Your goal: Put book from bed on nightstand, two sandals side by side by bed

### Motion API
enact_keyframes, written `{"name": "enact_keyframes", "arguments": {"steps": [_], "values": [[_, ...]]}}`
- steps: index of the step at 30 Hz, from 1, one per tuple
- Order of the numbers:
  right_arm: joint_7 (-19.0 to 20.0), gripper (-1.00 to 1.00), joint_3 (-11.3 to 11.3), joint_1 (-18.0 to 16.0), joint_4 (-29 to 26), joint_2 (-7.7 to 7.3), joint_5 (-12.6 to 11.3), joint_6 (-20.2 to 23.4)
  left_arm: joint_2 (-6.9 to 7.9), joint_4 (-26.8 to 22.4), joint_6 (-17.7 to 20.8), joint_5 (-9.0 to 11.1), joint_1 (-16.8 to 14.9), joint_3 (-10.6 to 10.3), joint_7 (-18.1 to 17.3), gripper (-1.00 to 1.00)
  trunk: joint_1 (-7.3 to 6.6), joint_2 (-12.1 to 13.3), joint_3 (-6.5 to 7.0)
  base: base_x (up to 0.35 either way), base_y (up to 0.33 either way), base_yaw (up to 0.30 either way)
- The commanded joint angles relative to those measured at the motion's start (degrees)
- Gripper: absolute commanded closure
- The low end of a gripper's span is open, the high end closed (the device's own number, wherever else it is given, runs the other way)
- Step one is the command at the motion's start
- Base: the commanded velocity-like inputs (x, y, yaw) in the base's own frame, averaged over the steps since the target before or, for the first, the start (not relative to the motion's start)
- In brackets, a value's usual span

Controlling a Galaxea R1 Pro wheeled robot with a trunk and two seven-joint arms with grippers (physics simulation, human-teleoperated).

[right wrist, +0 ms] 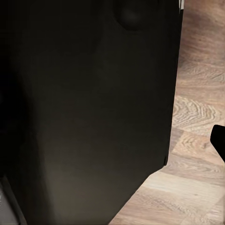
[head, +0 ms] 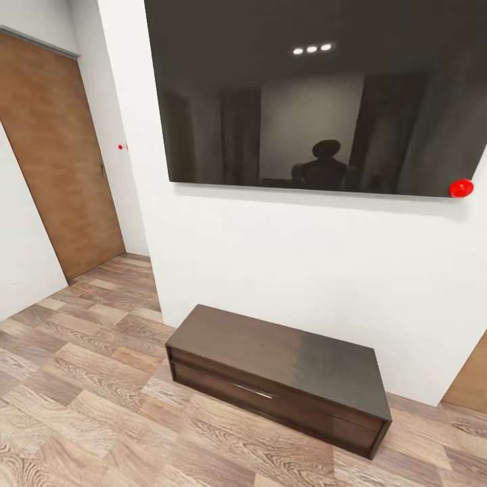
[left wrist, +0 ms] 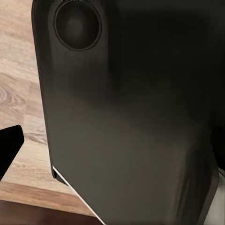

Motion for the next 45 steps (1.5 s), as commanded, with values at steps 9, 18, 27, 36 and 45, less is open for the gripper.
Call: {"name": "enact_keyframes", "arguments": {"steps": [9, 18, 27, 36, 45], "values": [[0.1, -1.0, -0.2, 0.0, -0.1, 0.07, 0.0, -0.1, -0.58, -0.1, -0.4, -0.2, 0.0, 0.0, 0.0, -1.0, 0.0, 0.0, -0.07, 0.0, 0.0, 0.013], [0.0, -1.0, -0.3, 0.0, -0.1, 0.11, -0.2, -0.2, -0.96, -0.1, -0.5, -0.2, 0.0, -0.1, 0.0, -1.0, 0.0, 0.0, -0.22, 0.0, 0.039, 0.114], [0.0, -1.0, -0.2, 0.0, -0.1, 0.13, -0.1, -0.2, -1.13, -0.1, -0.5, -0.2, 0.0, -0.1, 0.0, -1.0, 0.0, 0.0, -0.52, 0.0, 0.232, 0.235], [0.0, -1.0, -0.2, 0.0, -0.1, 0.14, -0.2, -0.2, -1.15, -0.1, -0.6, -0.2, 0.0, -0.1, 0.0, -1.0, 0.0, 0.0, -0.86, 0.0, 0.31, 0.256], [0.0, -1.0, -0.2, 0.0, -0.1, 0.14, -0.2, -0.2, -1.18, -0.1, -0.9, -0.2, 0.0, -0.1, 0.0, -1.0, 0.0, 0.0, -1.2, 0.0, 0.098, 0.259]]}}
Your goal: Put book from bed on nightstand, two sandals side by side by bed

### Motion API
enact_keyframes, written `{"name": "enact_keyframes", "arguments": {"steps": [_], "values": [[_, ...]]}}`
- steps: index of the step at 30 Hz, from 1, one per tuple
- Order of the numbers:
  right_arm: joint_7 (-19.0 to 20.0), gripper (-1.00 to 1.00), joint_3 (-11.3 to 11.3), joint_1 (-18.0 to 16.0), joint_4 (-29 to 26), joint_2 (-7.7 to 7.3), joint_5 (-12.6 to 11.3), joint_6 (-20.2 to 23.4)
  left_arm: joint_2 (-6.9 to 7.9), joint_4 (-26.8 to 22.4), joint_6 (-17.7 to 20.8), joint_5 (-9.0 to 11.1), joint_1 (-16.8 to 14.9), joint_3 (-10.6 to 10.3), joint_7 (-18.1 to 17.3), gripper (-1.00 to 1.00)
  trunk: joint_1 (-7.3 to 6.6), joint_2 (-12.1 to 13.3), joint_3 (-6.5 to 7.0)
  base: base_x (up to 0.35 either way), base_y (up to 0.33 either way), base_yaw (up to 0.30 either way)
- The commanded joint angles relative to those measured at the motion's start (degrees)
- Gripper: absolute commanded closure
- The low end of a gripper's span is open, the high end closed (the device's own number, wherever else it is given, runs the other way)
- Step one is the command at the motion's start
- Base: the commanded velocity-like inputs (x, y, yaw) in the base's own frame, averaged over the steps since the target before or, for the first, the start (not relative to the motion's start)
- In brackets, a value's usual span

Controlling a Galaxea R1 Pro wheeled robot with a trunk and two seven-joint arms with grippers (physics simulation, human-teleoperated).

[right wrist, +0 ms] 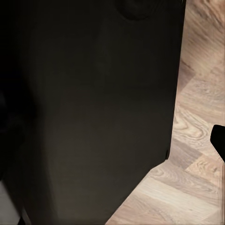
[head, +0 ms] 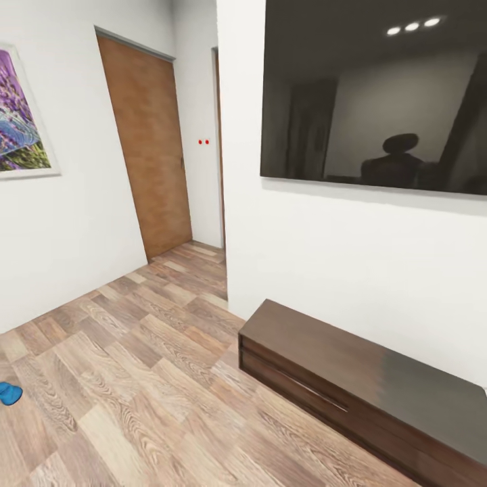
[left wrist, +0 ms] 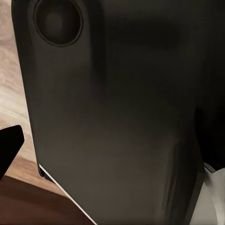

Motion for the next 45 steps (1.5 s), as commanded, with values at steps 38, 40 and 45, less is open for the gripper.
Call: {"name": "enact_keyframes", "arguments": {"steps": [38, 40, 45], "values": [[0.2, -1.0, -0.1, 0.0, -0.2, -0.02, 0.0, -0.1, -0.76, 0.0, -0.8, -0.1, 0.0, -0.1, 0.0, -1.0, 0.0, 0.0, -1.5, 0.0, 0.005, 0.259], [0.2, -1.0, -0.1, 0.0, -0.2, -0.03, 0.0, -0.1, -0.75, 0.0, -0.8, -0.2, 0.0, -0.2, 0.0, -1.0, 0.0, 0.0, -1.59, 0.0, 0.0, 0.259], [0.2, -1.0, -0.1, 0.0, -0.2, -0.09, 0.0, -0.1, -0.69, 0.0, -0.8, -0.2, 0.0, -0.3, 0.0, -1.0, 0.0, 0.0, -1.81, 0.0, 0.0, 0.259]]}}
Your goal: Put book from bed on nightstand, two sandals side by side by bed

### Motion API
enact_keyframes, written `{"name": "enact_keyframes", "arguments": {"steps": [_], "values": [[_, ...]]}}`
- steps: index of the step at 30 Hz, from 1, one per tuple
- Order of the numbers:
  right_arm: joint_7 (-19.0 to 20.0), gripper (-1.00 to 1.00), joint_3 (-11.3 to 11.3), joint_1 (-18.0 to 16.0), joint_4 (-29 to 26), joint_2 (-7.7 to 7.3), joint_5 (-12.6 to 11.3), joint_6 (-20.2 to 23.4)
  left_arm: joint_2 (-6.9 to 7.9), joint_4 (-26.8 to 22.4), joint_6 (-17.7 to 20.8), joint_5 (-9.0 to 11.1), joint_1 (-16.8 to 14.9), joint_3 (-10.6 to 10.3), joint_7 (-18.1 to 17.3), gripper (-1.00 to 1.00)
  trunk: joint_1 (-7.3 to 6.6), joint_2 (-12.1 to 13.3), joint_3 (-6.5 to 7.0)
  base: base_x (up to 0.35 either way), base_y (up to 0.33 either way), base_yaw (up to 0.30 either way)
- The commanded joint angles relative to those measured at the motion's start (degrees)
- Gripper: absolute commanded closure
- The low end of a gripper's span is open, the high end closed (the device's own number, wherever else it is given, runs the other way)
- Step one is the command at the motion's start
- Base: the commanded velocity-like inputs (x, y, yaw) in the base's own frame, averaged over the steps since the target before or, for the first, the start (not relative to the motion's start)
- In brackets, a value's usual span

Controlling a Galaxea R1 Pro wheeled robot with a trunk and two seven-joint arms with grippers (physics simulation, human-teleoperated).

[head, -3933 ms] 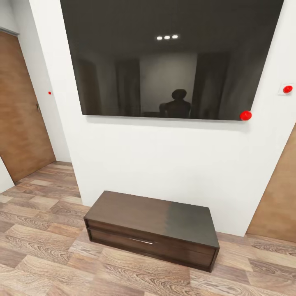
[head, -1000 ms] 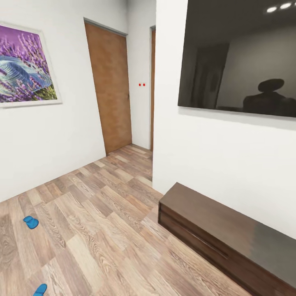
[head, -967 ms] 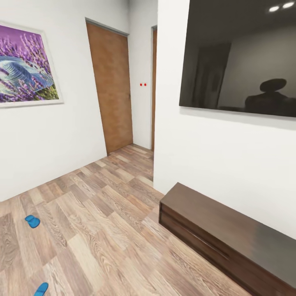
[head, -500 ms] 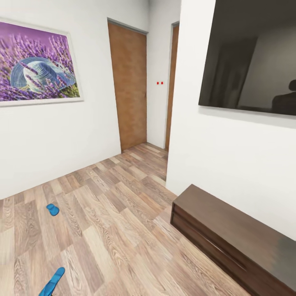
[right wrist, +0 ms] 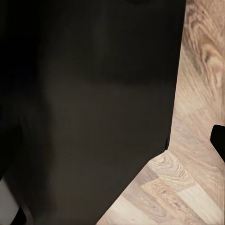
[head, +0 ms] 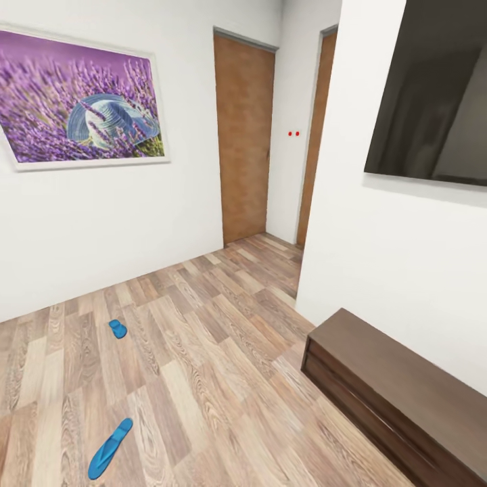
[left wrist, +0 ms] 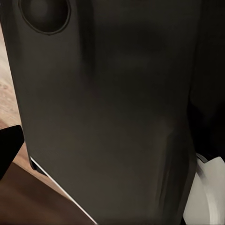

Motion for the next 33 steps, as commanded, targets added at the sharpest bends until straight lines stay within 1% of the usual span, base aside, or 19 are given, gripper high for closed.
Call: {"name": "enact_keyframes", "arguments": {"steps": [1, 33], "values": [[0.1, -1.0, -0.1, 0.0, -0.1, 0.0, -0.1, -0.1, 0.01, -0.1, -0.1, -0.1, 0.0, 0.0, 0.0, -1.0, 0.0, 0.0, -0.07, 0.0, 0.0, 0.258], [0.1, -1.0, 0.0, 0.0, 0.0, -0.01, 0.0, -0.1, -0.09, -0.1, -0.3, -0.1, 0.0, 0.0, 0.0, -1.0, 0.0, 0.0, -1.59, 0.0, 0.0, 0.255]]}}
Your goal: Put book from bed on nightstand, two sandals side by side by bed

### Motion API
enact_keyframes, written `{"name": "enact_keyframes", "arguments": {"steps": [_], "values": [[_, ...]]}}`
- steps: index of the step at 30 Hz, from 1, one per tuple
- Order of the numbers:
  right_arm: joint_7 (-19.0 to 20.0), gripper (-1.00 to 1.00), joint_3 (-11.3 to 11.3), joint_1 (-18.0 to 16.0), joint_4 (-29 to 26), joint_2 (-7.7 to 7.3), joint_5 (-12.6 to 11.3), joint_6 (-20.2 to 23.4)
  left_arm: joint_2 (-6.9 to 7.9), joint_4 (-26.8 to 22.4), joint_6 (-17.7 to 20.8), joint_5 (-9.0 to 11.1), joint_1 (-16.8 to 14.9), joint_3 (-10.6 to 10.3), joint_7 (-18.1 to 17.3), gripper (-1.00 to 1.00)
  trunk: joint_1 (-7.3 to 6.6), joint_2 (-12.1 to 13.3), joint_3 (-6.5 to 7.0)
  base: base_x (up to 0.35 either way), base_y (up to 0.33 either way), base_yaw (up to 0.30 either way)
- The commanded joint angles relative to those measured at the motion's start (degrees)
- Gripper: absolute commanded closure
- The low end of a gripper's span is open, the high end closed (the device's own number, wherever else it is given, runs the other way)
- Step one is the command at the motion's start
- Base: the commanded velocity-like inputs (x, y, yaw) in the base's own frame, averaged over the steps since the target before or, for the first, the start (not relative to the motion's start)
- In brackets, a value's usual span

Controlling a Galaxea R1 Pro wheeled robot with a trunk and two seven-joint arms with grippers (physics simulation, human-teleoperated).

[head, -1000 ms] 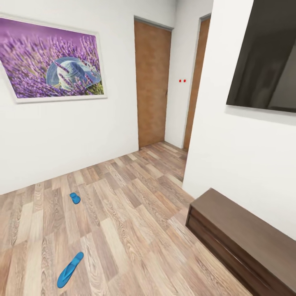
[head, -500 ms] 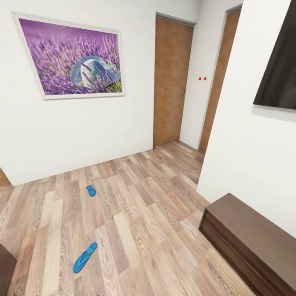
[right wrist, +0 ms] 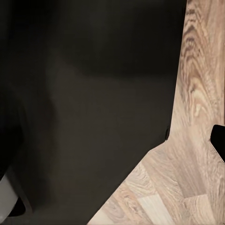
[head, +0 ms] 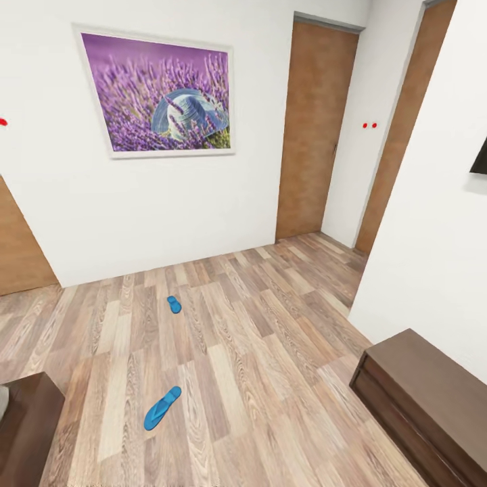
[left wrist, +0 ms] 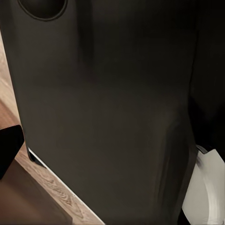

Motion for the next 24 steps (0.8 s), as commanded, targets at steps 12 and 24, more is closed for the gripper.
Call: {"name": "enact_keyframes", "arguments": {"steps": [12, 24], "values": [[0.1, -1.0, -0.1, 0.0, -0.1, -0.22, -0.1, -0.1, -0.04, -0.1, -0.1, -0.1, 0.0, 0.0, 0.0, -1.0, 0.0, 0.0, -0.65, 0.0, 0.018, 0.249], [0.1, -1.0, -0.2, 0.0, -0.1, -0.32, -0.1, -0.1, -0.06, -0.1, -0.1, -0.1, 0.0, 0.0, 0.0, -1.0, 0.0, 0.0, -1.32, 0.0, 0.067, 0.242]]}}
